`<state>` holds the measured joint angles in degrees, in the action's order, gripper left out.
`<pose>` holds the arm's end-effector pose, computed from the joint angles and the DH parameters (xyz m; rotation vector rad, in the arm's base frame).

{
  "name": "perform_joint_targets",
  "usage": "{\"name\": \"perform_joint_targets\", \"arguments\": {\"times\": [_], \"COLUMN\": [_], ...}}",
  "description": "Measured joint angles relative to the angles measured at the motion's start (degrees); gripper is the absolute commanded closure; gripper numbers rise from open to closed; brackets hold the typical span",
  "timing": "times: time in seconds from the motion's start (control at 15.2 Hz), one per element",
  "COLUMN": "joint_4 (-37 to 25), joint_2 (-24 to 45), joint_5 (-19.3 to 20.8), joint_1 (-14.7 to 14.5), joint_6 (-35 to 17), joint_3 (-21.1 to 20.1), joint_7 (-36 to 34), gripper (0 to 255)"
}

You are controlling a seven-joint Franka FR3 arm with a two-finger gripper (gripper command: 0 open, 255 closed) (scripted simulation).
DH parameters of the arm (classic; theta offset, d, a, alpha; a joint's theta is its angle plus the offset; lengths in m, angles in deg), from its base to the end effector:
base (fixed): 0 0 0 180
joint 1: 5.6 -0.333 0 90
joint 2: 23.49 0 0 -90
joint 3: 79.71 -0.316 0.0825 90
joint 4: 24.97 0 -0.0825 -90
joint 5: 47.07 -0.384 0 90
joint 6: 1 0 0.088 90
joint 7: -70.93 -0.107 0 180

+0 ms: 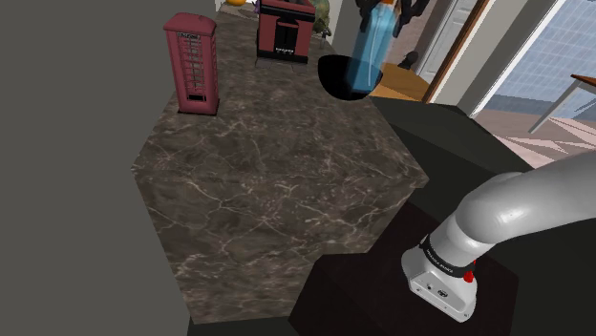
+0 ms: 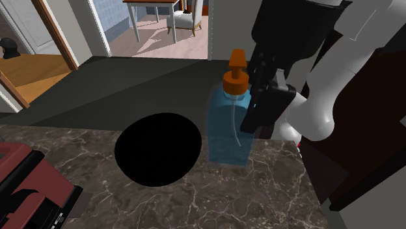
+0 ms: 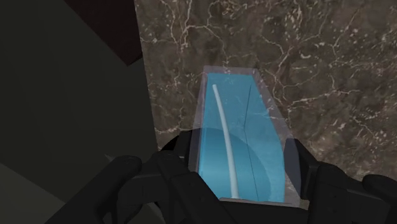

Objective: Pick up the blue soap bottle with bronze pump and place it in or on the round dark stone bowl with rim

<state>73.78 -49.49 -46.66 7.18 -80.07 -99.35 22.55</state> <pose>0.3800 0.0927 0.7360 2.8222 -1.1146 0.2241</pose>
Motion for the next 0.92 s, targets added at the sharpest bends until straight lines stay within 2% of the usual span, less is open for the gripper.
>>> {"name": "perform_joint_targets", "arguments": {"times": [0.92], "joint_4": [-19.05], "joint_2": [8.18], "joint_5": [2.43], "joint_1": [1.13], "joint_6": [11.21], "joint_3": [-1.53], "joint_7": [-0.10], "gripper": [255]}}
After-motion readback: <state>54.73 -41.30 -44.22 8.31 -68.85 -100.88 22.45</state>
